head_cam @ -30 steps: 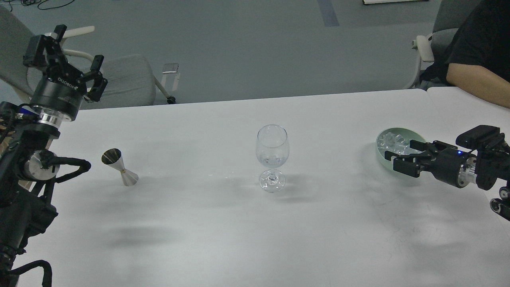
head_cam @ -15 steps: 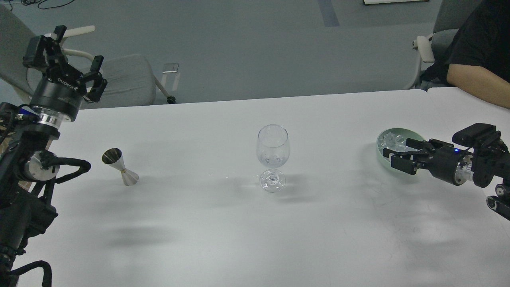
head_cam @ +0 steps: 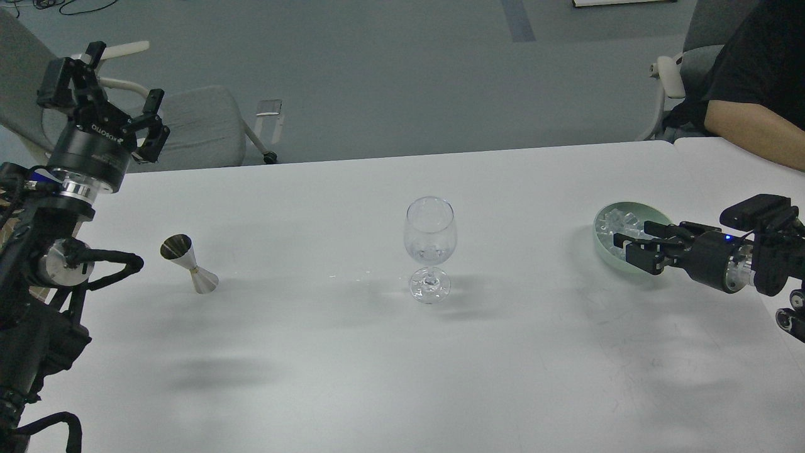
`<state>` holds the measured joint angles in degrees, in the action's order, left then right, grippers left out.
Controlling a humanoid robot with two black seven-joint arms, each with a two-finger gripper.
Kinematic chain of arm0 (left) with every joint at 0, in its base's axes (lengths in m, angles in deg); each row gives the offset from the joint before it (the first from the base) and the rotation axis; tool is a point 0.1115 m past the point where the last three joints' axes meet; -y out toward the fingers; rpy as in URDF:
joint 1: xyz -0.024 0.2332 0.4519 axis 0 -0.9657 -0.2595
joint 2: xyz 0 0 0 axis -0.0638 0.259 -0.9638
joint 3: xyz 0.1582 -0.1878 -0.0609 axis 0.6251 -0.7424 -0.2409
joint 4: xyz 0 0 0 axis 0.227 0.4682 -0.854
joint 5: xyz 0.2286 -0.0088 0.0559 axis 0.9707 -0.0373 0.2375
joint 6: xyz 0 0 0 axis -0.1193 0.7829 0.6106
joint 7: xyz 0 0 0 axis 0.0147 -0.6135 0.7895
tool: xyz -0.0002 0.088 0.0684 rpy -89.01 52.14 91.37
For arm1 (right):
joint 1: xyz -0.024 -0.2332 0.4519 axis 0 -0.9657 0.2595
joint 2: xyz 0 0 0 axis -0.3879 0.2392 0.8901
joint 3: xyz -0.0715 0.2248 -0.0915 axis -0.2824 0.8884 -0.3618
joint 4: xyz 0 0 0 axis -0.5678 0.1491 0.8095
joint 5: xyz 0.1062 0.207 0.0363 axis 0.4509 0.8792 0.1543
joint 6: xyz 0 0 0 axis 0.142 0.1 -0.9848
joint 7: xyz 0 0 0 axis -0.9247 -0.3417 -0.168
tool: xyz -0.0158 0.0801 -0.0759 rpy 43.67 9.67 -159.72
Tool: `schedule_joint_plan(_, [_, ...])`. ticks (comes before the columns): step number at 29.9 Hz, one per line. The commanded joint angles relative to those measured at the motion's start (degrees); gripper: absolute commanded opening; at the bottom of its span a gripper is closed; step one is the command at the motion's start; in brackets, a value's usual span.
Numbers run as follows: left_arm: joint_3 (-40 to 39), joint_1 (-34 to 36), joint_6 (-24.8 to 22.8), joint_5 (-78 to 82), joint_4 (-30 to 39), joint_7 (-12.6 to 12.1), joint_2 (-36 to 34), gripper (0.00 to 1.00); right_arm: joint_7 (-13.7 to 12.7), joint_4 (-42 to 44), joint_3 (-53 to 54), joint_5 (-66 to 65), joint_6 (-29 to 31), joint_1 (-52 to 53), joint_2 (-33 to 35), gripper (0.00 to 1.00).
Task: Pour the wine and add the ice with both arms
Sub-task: 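Close the right hand on ice cubes in the bowl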
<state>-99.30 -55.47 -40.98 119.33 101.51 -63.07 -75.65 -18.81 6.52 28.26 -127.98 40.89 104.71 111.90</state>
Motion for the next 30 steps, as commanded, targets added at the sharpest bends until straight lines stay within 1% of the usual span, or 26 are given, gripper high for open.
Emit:
schedule_joint_plan(1, [0.00, 0.07, 0.00, 0.00, -0.01, 0.13, -0.08, 0.98, -0.08, 0.35, 0.00, -0.02, 0.00, 0.08, -0.02, 0.68])
schedule_joint_plan(9, [-0.09, -0.02, 0.00, -0.09, -0.01, 0.13, -0.08, 0.98, -0.08, 0.35, 0.00, -0.02, 0.00, -0.01, -0.10, 0.58])
schedule_joint_plan(10, [-0.09, -0.02, 0.00, -0.09, -0.01, 0.13, -0.17, 0.98, -0.08, 0.35, 0.00, -0.02, 0.00, -0.01, -0.19, 0.56])
schedule_joint_plan(16, [-0.09, 0.07, 0.00, -0.09, -0.01, 0.22, -0.35, 0.98, -0.17, 0.35, 0.00, -0.02, -0.09, -0.01, -0.46, 0.55])
schedule_joint_plan(22, [-0.09, 0.07, 0.00, -0.09, -0.01, 0.22, -0.44, 0.98, -0.09, 0.35, 0.00, -0.02, -0.09, -0.01, -0.46, 0.52])
schedule_joint_plan(24, [-0.09, 0.07, 0.00, -0.09, -0.01, 0.22, -0.43, 0.98, -0.08, 0.27, 0.00, -0.02, 0.00, -0.01, -0.37, 0.46])
schedule_joint_plan(26, [-0.09, 0.07, 0.00, -0.09, -0.01, 0.22, -0.43, 0.98, -0.08, 0.18, 0.00, -0.02, -0.09, 0.08, -0.37, 0.44])
schedule_joint_plan(30, [-0.09, 0.07, 0.00, -0.09, -0.01, 0.22, -0.43, 0.98, -0.08, 0.18, 0.00, 0.06, -0.09, 0.08, -0.10, 0.29])
